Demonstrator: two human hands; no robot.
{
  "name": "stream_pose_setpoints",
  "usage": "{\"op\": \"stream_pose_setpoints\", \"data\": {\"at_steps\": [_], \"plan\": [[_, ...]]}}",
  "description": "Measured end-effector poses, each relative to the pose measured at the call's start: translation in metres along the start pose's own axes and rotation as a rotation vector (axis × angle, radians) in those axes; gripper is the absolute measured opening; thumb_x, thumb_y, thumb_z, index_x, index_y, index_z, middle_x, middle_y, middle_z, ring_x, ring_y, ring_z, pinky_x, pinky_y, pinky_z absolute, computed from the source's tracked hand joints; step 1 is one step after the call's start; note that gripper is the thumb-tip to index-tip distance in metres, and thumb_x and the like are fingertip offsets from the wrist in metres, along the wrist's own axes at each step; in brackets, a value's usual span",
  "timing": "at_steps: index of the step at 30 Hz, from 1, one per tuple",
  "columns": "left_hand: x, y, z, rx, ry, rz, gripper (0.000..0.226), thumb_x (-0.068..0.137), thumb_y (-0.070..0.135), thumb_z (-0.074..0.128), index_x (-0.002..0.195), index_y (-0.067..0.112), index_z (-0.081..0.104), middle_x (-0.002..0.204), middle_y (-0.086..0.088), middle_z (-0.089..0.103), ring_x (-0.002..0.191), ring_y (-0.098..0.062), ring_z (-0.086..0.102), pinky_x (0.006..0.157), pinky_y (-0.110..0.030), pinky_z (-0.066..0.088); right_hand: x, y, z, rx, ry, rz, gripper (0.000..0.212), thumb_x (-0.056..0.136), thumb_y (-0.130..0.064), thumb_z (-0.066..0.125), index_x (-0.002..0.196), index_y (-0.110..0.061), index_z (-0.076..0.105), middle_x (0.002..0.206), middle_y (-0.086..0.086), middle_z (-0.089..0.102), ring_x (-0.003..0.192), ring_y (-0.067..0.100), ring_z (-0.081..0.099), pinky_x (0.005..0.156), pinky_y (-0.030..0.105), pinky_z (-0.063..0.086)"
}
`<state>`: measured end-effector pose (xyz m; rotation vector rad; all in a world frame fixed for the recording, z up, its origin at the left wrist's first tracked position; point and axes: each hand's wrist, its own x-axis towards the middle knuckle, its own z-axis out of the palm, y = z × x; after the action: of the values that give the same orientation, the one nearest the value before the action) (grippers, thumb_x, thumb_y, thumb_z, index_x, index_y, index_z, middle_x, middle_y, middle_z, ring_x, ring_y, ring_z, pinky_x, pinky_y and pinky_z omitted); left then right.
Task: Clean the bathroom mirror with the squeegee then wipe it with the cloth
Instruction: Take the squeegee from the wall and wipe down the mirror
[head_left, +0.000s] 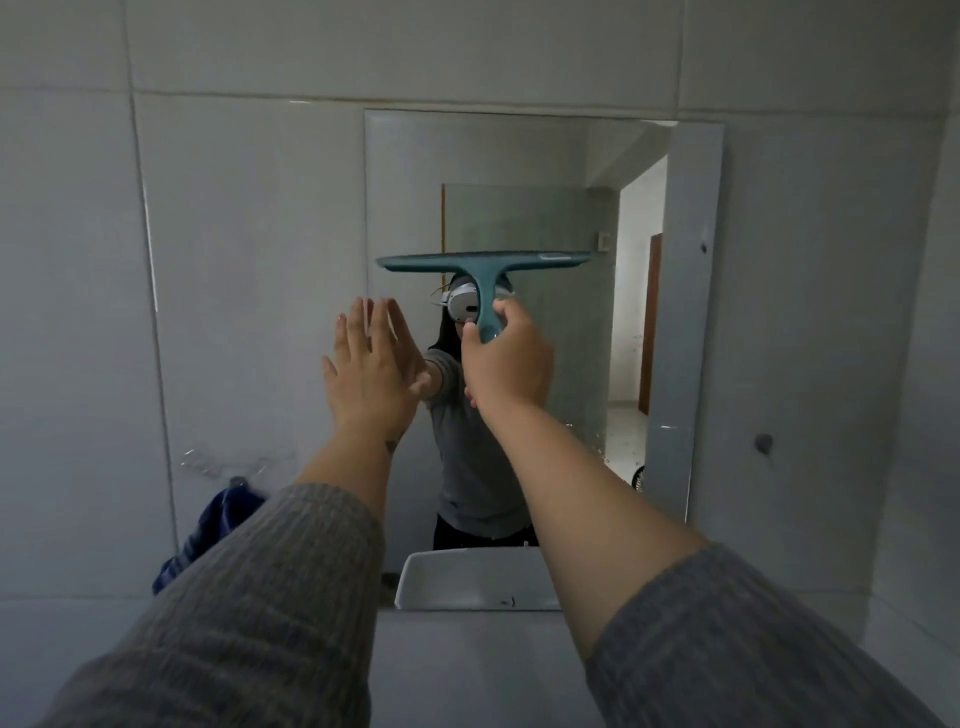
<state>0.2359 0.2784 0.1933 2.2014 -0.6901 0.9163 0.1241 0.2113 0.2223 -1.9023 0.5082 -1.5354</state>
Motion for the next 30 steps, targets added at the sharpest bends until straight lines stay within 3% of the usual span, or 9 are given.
{"op": "stream_pose_setpoints", "data": {"at_steps": [7, 13, 19, 23, 30], "plan": [[-0.004, -0.010, -0.006, 0.010, -0.002, 0.009, 0.103, 0.082, 0.046, 0.067, 0.150, 0.023, -0.007, 0.160, -0.003, -0.009, 0.147, -0.026, -0.007, 0.117, -0.053, 0.011, -0.003, 0.009, -0.018, -0.366, -0.150, -0.227, 0.040, 0.091, -0.026, 0.058, 0.130, -0.024, 0.053, 0.116, 0.007, 0.067, 0.104, 0.028, 0.063, 0.082, 0.043, 0.055], [-0.010, 0.002, 0.008, -0.008, -0.080, 0.062, 0.096, 0.084, 0.042, 0.065, 0.150, 0.026, -0.003, 0.160, -0.002, -0.009, 0.147, -0.026, -0.008, 0.117, -0.055, 0.010, 0.012, 0.016, -0.067, -0.606, -0.243, -0.345, 0.037, 0.092, -0.025, 0.056, 0.129, -0.028, 0.053, 0.118, 0.005, 0.066, 0.101, 0.031, 0.063, 0.070, 0.031, 0.041], [-0.022, 0.019, 0.022, 0.045, -0.097, 0.116, 0.096, 0.083, 0.040, 0.064, 0.151, 0.026, -0.003, 0.160, -0.005, -0.013, 0.146, -0.028, -0.008, 0.117, -0.052, 0.009, 0.021, 0.043, -0.109, -0.687, -0.231, -0.309, 0.039, 0.090, -0.030, 0.058, 0.129, -0.033, 0.053, 0.117, 0.004, 0.067, 0.099, 0.030, 0.063, 0.075, 0.036, 0.049], [-0.025, 0.019, 0.033, 0.070, -0.101, 0.119, 0.100, 0.082, 0.036, 0.067, 0.150, 0.026, -0.006, 0.159, -0.006, -0.016, 0.146, -0.029, -0.012, 0.117, -0.052, 0.008, 0.027, 0.064, -0.129, -0.697, -0.189, -0.275, 0.038, 0.090, -0.030, 0.058, 0.127, -0.033, 0.054, 0.115, 0.004, 0.067, 0.097, 0.031, 0.063, 0.071, 0.032, 0.045], [-0.025, 0.018, 0.041, 0.055, -0.072, 0.114, 0.102, 0.079, 0.023, 0.068, 0.151, 0.025, -0.004, 0.159, -0.008, -0.016, 0.145, -0.031, -0.014, 0.116, -0.053, 0.009, 0.017, 0.102, -0.149, -0.552, -0.054, -0.086, 0.033, 0.089, -0.033, 0.059, 0.122, -0.031, 0.057, 0.106, 0.002, 0.070, 0.087, 0.027, 0.064, 0.067, 0.030, 0.046]]}}
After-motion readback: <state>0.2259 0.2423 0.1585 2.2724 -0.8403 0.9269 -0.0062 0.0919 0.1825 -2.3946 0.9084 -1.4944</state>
